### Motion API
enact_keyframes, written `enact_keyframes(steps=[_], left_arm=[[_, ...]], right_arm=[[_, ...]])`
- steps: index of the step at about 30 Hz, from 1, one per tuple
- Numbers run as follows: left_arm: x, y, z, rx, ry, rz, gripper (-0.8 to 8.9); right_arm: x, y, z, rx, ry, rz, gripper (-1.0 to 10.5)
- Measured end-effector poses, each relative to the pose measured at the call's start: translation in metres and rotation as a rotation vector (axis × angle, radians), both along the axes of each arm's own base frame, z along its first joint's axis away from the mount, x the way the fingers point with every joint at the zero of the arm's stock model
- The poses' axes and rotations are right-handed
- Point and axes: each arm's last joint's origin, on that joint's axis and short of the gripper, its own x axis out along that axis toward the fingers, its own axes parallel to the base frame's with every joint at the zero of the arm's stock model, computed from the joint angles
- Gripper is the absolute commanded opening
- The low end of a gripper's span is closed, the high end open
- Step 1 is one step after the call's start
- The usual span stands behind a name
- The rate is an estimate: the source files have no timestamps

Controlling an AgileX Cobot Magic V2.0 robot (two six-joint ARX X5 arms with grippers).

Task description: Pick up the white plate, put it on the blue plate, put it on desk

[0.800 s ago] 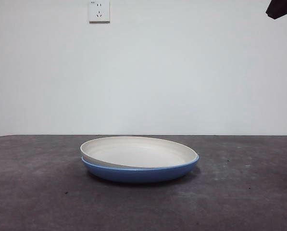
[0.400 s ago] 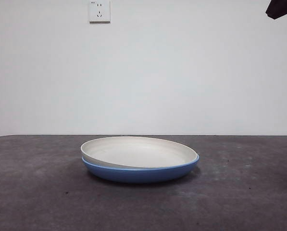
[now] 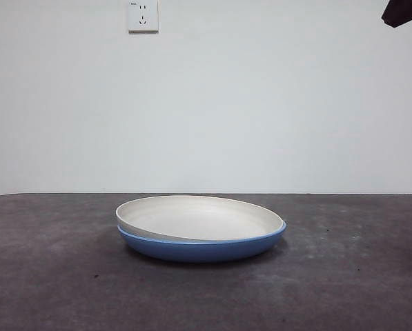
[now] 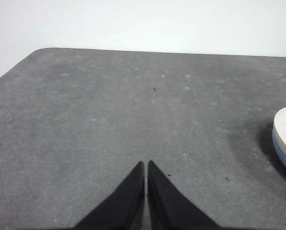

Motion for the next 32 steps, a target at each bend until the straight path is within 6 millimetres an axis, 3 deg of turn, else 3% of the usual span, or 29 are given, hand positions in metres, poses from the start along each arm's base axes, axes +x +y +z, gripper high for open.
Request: enact_keyframes(steps=[18, 26, 32], left_arm=[[0.000, 0.000, 0.000, -0.005, 0.000, 0.001, 0.11], [0.000, 0.000, 0.000, -0.005, 0.000, 0.001, 0.11], [0.000, 0.000, 0.000, -0.005, 0.000, 0.001, 0.11]], right_arm=[[0.000, 0.000, 0.000, -0.002, -0.006, 0.000, 0.1], [-0.007, -0.026, 0.016, 0.017, -0.333, -0.159, 0.1], [-0.019, -0.048, -0.002, 0.030, -0.557, -0.345, 0.1]])
